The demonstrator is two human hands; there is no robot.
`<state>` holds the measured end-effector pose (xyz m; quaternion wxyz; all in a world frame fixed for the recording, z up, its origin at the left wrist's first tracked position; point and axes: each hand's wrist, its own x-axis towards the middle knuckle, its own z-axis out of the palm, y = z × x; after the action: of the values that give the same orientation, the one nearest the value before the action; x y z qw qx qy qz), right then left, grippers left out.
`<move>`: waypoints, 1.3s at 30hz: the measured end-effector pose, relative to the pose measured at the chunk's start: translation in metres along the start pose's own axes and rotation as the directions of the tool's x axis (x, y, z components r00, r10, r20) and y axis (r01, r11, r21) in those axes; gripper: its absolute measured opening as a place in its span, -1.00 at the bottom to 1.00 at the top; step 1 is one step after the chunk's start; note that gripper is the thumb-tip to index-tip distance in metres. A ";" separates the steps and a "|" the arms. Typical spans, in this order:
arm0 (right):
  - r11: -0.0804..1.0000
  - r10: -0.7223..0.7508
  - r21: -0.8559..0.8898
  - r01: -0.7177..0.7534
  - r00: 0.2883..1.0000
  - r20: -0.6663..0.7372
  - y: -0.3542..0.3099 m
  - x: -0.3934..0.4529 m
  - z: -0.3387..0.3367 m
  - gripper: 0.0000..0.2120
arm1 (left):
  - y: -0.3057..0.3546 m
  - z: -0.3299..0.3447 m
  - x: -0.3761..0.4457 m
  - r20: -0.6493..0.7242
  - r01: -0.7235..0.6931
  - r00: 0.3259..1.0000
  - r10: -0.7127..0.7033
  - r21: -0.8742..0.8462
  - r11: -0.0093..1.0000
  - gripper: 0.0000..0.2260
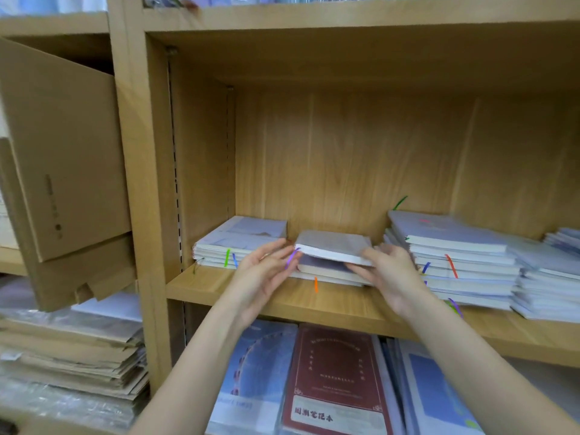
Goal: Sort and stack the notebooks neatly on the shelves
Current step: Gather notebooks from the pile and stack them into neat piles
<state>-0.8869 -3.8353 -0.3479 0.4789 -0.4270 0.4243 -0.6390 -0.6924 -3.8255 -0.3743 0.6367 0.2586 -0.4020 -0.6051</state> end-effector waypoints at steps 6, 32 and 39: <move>0.947 0.120 0.289 -0.139 0.989 0.082 -0.018 -0.002 -0.002 -0.88 | 0.004 -0.001 -0.002 0.009 -0.123 0.992 0.128 0.349 0.929 -0.68; 0.999 -0.030 -0.012 0.032 0.990 0.139 0.055 0.037 0.143 -0.55 | -0.012 -0.093 0.004 0.136 0.069 0.818 0.559 0.942 -0.329 -0.54; 0.998 -0.016 -0.054 0.024 0.988 0.151 0.055 0.039 0.142 -0.49 | -0.010 -0.090 -0.003 0.102 0.046 0.867 0.487 0.958 -0.281 -0.28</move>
<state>-0.7449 -3.9018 -0.3553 0.4910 -0.4915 0.4003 -0.5976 -0.6242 -3.8383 -0.4320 0.3501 0.6697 -0.6416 0.1316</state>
